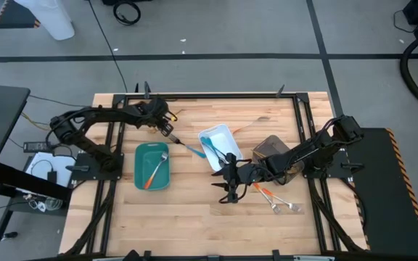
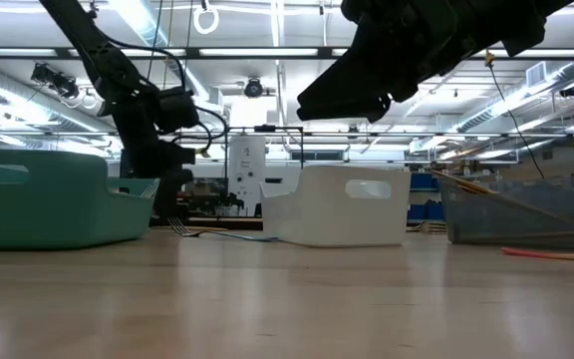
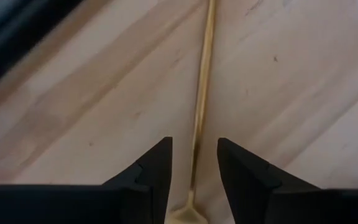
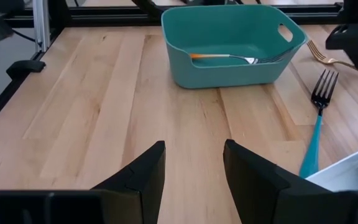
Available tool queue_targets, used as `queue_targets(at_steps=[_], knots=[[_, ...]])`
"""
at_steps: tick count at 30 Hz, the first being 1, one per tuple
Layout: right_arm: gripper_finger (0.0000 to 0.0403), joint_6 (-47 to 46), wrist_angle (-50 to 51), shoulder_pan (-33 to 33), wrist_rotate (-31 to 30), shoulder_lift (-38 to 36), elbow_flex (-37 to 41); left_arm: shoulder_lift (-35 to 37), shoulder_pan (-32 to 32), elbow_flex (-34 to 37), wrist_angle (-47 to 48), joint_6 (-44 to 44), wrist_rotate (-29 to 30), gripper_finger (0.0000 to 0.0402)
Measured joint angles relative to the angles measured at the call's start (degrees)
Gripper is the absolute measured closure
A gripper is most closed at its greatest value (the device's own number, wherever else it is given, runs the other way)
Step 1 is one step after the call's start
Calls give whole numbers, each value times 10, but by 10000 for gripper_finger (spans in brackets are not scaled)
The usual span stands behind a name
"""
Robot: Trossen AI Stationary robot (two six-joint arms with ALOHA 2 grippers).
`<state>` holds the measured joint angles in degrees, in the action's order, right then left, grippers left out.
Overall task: Sort silverware by color (type)
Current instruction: Put the gold fork into the black bin
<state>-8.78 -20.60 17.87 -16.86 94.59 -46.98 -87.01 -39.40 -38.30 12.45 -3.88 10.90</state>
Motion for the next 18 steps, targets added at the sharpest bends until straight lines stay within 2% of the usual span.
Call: queue_targets(at_steps=[8, 18], knots=[[234, 4, -4, 0, 0, 0, 0, -30, -5, 0, 8, -3, -7, 264], [234, 4, -3, 0, 0, 0, 0, -34, -13, -3, 26, -1, -11, 265]])
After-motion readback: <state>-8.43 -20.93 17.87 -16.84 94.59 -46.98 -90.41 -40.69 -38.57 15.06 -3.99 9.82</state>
